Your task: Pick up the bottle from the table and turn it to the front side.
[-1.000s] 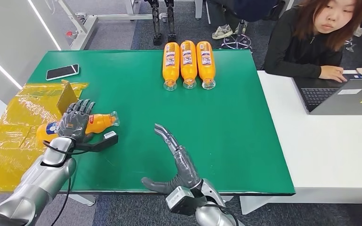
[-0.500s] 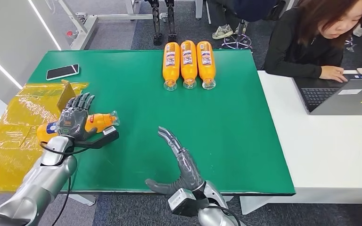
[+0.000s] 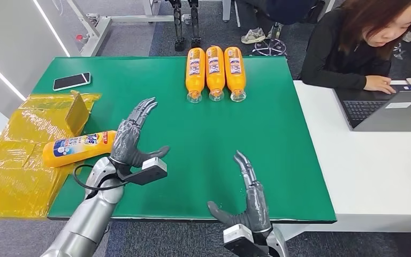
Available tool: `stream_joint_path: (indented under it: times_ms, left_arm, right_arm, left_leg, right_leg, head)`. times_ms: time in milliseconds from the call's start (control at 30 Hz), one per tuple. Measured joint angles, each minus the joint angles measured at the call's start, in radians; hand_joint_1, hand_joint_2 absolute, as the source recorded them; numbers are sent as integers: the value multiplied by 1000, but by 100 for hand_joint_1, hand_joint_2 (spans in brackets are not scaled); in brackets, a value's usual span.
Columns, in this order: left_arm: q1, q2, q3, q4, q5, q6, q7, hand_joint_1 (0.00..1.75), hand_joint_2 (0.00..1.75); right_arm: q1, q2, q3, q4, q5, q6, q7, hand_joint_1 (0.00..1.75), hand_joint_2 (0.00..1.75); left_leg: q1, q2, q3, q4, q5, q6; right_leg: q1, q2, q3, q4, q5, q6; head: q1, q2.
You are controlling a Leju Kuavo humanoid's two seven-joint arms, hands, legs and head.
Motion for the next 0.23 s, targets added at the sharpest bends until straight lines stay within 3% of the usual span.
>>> stream_joint_path:
  times_ms: [233]
  left_arm:
    - [9, -90, -105, -69, 181, -34, -65, 0, 175]
  right_arm:
    - [67, 1, -101, -119, 61, -15, -10, 0, 175]
  left_leg:
    - [0, 0, 0, 0, 0, 0]
  right_leg:
    - [0, 0, 0, 1, 0, 0]
  head:
    - [0, 0]
